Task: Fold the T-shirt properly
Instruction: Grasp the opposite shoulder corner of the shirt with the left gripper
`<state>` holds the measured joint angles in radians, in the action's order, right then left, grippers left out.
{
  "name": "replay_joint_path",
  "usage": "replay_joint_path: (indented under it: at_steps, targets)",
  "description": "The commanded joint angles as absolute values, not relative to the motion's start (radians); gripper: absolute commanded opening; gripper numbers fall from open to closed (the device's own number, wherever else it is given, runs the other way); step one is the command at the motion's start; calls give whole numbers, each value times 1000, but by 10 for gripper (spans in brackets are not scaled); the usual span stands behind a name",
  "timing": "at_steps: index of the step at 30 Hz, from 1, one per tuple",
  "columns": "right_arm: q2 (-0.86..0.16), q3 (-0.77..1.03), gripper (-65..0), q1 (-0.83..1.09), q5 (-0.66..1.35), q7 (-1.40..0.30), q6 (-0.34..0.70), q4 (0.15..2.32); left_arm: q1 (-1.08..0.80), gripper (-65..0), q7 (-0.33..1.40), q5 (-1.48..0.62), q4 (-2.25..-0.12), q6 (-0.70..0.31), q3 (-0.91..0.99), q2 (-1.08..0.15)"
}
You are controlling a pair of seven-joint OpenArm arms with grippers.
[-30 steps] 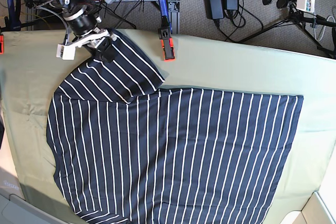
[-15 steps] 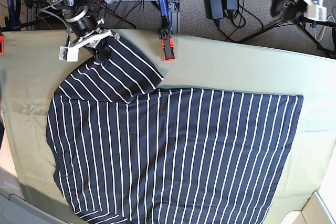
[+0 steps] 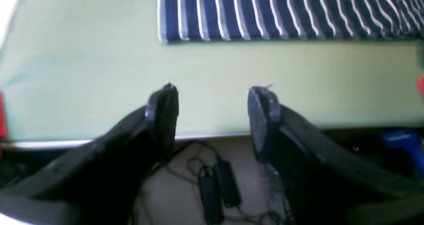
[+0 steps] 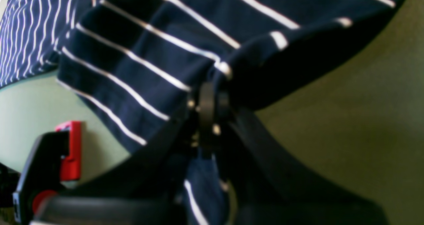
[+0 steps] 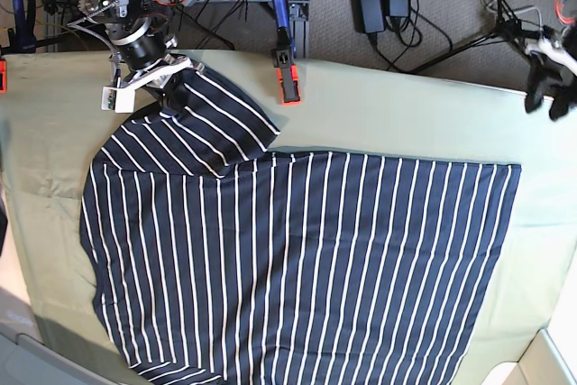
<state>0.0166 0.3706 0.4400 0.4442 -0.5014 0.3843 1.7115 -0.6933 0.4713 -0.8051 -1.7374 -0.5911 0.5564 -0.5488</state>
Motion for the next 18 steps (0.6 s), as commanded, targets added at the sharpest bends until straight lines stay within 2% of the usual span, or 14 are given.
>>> replay_joint_path:
  at_steps: [1,9,18]
  targets:
    - [14,372,-650,443,448,-493,385,1724,-670,-282,454,-820,-1709,-598,554,-577]
    - [14,372,-650,438,448,-493,385,1724,-433,-282,480,-881,-1400,-600,443,-632]
    - [14,372,-650,439,440,-494,386,1724,-225,-282,506,-916,-1251,-623,299,-631]
